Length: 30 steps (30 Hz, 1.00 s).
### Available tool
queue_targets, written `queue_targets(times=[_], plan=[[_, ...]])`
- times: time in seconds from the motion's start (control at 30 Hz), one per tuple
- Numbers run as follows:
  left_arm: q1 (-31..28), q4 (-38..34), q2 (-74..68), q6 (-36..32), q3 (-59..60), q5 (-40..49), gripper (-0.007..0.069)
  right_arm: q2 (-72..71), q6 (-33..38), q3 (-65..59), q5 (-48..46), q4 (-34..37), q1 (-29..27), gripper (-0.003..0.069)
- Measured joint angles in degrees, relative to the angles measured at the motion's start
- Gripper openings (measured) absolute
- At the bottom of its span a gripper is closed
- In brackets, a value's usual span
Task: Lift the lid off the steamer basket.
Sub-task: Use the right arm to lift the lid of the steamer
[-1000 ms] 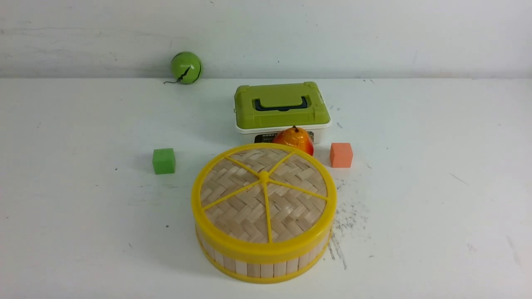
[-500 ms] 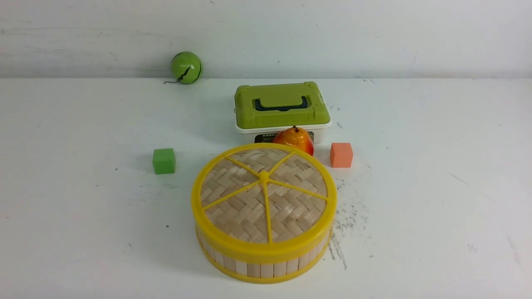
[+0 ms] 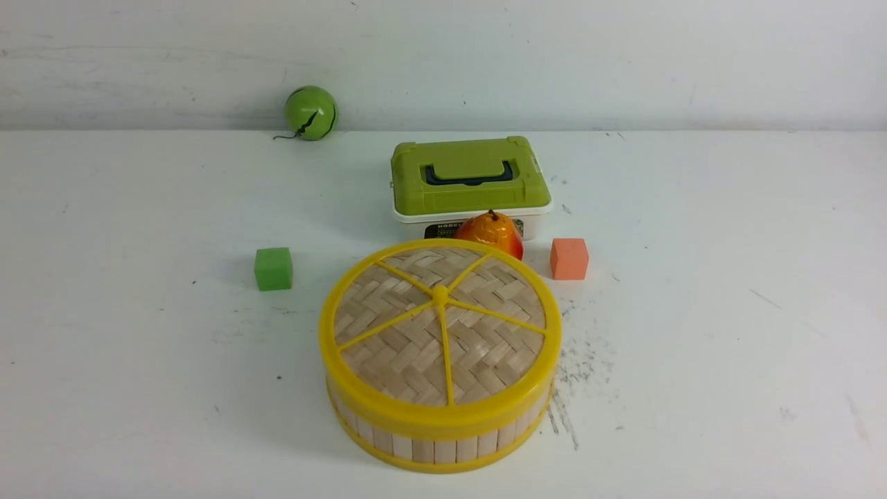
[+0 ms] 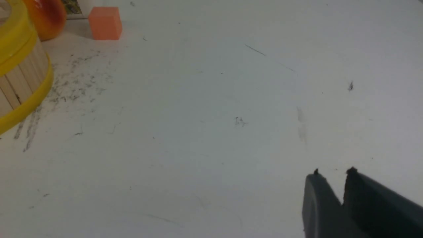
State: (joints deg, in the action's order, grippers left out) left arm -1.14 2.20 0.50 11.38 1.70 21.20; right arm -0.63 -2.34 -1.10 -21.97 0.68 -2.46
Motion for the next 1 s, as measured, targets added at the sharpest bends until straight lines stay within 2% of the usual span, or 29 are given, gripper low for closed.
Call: queue_targets(times=[0.3, 0.4, 0.43, 0.47, 0.5, 0.53, 0.63, 0.73, 1.0], plan=[[0.00, 0.00, 0.00, 0.00, 0.00, 0.00, 0.0239, 0.00, -0.35, 0.00, 0.00, 0.73, 0.00, 0.0130], [0.00, 0.00, 0.00, 0.00, 0.00, 0.00, 0.0239, 0.00, -4.23, 0.00, 0.53, 7.61, 0.00, 0.0134], [0.00, 0.00, 0.00, 0.00, 0.00, 0.00, 0.0239, 0.00, -8.43, -0.21, 1.18, 14.77, 0.00, 0.0136], [0.00, 0.00, 0.00, 0.00, 0.00, 0.00, 0.0239, 0.00, -8.43, -0.24, 1.25, 15.79, 0.00, 0.0136], [0.00, 0.00, 0.00, 0.00, 0.00, 0.00, 0.0239, 0.00, -14.42, -0.42, 1.98, 25.49, 0.00, 0.0139], [0.00, 0.00, 0.00, 0.00, 0.00, 0.00, 0.0239, 0.00, -17.05, -0.42, 2.31, 30.60, 0.00, 0.0140], [0.00, 0.00, 0.00, 0.00, 0.00, 0.00, 0.0239, 0.00, -20.95, -0.42, 3.73, 41.15, 0.00, 0.0143], [0.00, 0.00, 0.00, 0.00, 0.00, 0.00, 0.0239, 0.00, -20.91, -0.42, 4.54, 43.15, 0.00, 0.0142], [0.00, 0.00, 0.00, 0.00, 0.00, 0.00, 0.0239, 0.00, -15.36, -0.46, 4.76, 42.66, -0.23, 0.0149]])
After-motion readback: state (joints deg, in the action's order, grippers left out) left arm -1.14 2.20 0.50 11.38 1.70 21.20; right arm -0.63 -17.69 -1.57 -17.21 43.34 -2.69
